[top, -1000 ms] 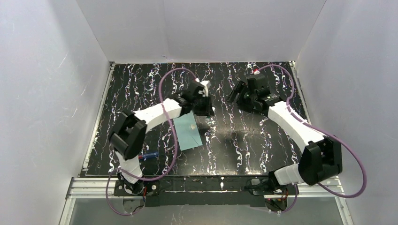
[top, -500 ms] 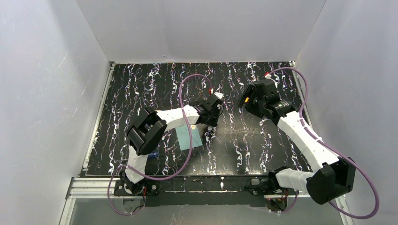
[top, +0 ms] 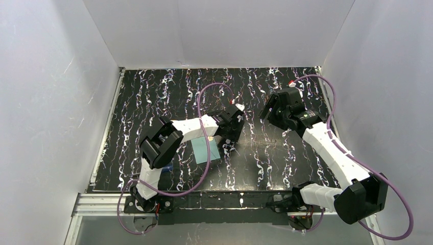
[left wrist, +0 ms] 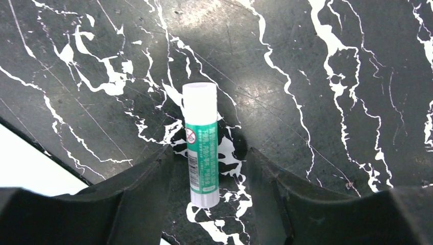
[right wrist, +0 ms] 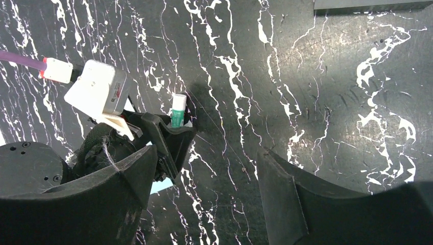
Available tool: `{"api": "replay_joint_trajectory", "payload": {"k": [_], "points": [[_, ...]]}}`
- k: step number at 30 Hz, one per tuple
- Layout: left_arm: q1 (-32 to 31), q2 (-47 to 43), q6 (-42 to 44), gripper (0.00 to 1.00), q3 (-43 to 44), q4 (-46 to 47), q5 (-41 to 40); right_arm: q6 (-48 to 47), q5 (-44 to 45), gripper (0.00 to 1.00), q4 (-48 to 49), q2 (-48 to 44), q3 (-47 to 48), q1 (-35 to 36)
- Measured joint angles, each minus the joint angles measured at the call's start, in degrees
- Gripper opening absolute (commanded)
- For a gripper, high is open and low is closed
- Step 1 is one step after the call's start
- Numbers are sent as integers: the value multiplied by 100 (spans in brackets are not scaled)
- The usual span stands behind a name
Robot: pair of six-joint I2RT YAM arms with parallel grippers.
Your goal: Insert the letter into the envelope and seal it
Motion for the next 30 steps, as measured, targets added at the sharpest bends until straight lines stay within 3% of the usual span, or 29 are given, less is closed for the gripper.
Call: {"api": "replay_joint_trajectory", "payload": {"k": [7,11,16,22,30], "points": [[13,-48,262,85,321,-560,262,-13,-15,85,-48,-42,17,0],[103,-505,354,98,481,-981,317,-96,79,88,-85,-57,177,0],[573,-1884,354,98,774,-1668,-52,-334,424,96,-155,-192,608,2],[1969,-3980,433,98,791,-2461,-577,-822,1150,99,-476,-409,949,2],[1991,-5650,1167,98,721,-3797,-2085,-1331,1832,99,-1040,-433,1423,2]]}}
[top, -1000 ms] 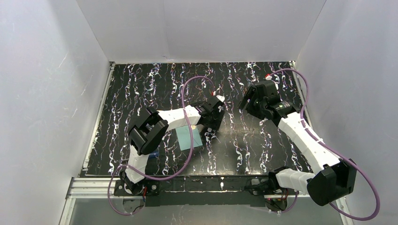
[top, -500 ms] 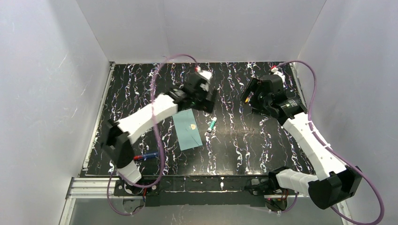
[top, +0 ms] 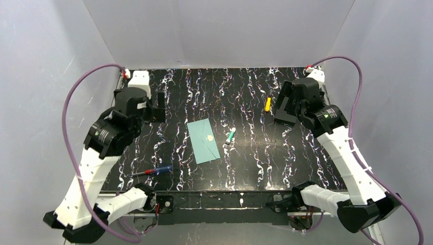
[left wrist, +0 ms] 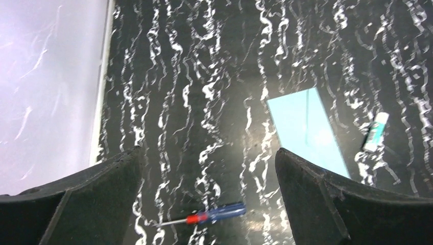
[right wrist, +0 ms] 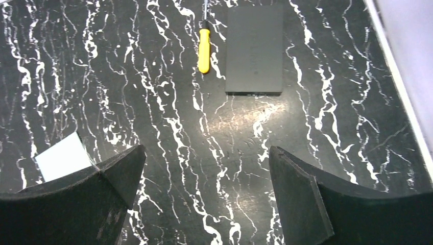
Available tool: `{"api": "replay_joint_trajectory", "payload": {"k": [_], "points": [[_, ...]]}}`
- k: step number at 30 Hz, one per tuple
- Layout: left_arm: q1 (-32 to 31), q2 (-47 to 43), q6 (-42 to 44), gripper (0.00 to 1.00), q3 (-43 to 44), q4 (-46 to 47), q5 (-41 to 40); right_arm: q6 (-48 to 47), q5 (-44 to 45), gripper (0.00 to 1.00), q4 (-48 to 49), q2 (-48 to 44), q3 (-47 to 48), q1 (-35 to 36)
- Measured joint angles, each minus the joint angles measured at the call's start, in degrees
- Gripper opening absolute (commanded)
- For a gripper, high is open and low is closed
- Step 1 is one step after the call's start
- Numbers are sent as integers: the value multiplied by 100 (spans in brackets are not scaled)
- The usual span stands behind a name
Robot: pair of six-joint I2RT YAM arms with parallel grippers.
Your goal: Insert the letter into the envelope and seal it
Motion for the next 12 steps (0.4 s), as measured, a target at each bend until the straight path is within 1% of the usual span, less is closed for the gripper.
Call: {"api": "replay_joint_trajectory", "payload": {"k": [5,12], "points": [[2,-645,22,98,-92,-605,-114,-133,199,99,-192,-136,24,0],[2,-1325,-74,98,-39,-1176,-57,-144,247,99,-402,-435,63,0]]}}
